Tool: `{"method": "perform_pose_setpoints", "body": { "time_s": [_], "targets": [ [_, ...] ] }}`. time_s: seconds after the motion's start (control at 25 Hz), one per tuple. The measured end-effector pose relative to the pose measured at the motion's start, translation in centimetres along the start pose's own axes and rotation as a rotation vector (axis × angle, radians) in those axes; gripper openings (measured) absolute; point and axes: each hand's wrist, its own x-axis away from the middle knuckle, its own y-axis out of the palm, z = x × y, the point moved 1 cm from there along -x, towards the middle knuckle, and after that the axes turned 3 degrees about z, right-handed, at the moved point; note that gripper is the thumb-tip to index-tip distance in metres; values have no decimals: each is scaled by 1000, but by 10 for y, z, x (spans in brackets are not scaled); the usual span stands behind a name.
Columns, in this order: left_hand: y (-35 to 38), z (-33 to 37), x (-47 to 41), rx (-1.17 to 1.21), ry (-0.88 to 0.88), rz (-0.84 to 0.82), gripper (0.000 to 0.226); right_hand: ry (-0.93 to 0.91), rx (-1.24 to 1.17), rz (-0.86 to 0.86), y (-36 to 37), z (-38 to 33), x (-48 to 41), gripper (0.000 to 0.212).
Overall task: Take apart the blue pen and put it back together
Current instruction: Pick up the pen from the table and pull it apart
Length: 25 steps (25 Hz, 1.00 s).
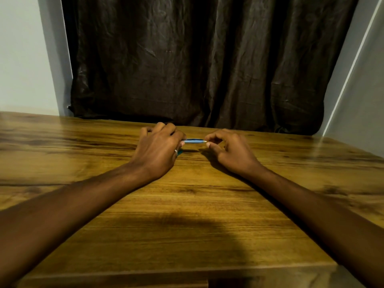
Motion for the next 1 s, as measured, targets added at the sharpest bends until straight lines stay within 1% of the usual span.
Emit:
{"method": "perform_pose_setpoints", "body": {
  "time_s": [0.12, 0.4, 0.48, 0.56, 0.64, 0.76, 0.88, 1.0],
  "targets": [
    [-1, 0, 0, 4, 3, -1, 25, -20, -11, -5, 0, -3, 0, 11],
    [0, 1, 0, -2, 3, -2, 24, 6, -12, 5, -4, -3, -2, 11],
    [0, -1, 0, 0, -20, -5, 24, 4, 25, 35, -9, 2, -5, 9],
    [1, -2, -1, -3, -36, -8, 24, -7, 112, 36, -16, 11, -6, 8],
    [1, -2, 0, -8, -34, -7, 25, 11, 195, -11, -20, 20, -5, 10],
    [-1, -1, 0, -13, -47, -16, 25, 61, 243, -96, -20, 27, -4, 12],
    [-1, -1, 0, -16, -57, -33, 27, 99, 205, -176, -17, 28, -1, 10],
    [-2, -1, 0, -3, -57, -42, 27, 122, 175, -186, -14, 27, 0, 11]
  ]
}}
